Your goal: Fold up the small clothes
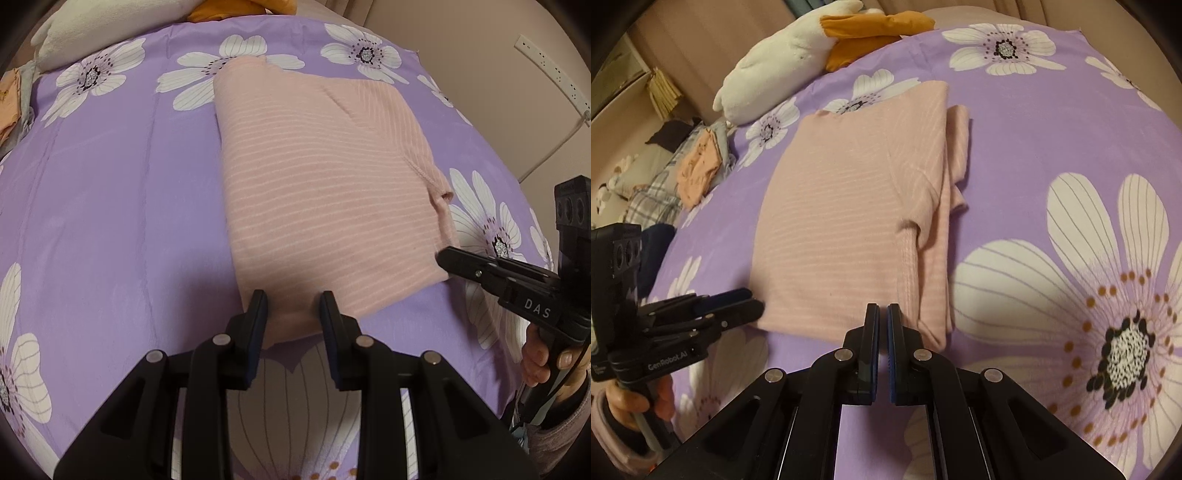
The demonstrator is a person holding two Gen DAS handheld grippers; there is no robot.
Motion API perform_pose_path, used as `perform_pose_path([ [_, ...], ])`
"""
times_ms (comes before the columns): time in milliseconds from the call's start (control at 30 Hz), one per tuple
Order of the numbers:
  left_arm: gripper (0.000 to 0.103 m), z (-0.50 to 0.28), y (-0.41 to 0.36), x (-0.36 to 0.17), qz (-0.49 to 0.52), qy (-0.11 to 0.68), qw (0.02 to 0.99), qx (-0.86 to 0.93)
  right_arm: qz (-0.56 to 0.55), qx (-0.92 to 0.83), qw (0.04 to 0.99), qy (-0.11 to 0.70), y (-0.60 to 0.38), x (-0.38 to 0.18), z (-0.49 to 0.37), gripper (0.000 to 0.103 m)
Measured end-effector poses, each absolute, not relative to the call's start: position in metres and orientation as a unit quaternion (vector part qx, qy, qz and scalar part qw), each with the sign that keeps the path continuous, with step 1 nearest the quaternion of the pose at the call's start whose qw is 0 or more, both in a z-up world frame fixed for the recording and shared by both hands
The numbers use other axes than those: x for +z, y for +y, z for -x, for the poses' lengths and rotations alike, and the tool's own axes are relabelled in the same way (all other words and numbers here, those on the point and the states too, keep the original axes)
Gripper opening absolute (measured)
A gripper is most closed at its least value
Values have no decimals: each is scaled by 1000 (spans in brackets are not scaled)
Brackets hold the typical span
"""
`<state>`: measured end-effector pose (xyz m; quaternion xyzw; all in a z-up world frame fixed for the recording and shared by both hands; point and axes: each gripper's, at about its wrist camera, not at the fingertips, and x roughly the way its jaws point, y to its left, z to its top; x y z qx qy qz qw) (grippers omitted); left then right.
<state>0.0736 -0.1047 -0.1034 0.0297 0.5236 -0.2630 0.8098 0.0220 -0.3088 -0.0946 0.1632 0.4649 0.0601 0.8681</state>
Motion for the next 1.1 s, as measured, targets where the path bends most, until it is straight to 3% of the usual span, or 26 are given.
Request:
perform_pose_path([
  [67,31,-71,-104,-102,-33,524,810,-260,-165,61,868,465,-308,-94,-18,1],
  [200,47,-64,-99,-99,-42,528,811,-250,-176,62,867,462,-310,-90,-10,1],
  [267,49,-62,-95,-98,-46,528,813,-243,-179,63,867,460,-310,-88,-6,1],
  [400,70,-60,-88,-97,-44,529,816,-230,-184,65,867,459,-310,-84,-2,3],
  [433,74,-60,-86,-97,-36,530,815,-230,-186,62,866,460,-311,-83,-1,8],
  [567,79,-63,-80,-94,-16,536,812,-229,-208,59,862,459,-314,-81,-2,48],
  [700,84,-71,-75,-92,17,542,807,-234,-237,65,857,454,-320,-81,-7,49],
  [867,86,-86,-65,-96,83,559,789,-241,-289,72,845,444,-332,-84,-12,64],
  [1100,86,-112,-52,-104,184,569,758,-259,-358,82,822,436,-353,-99,-25,65],
])
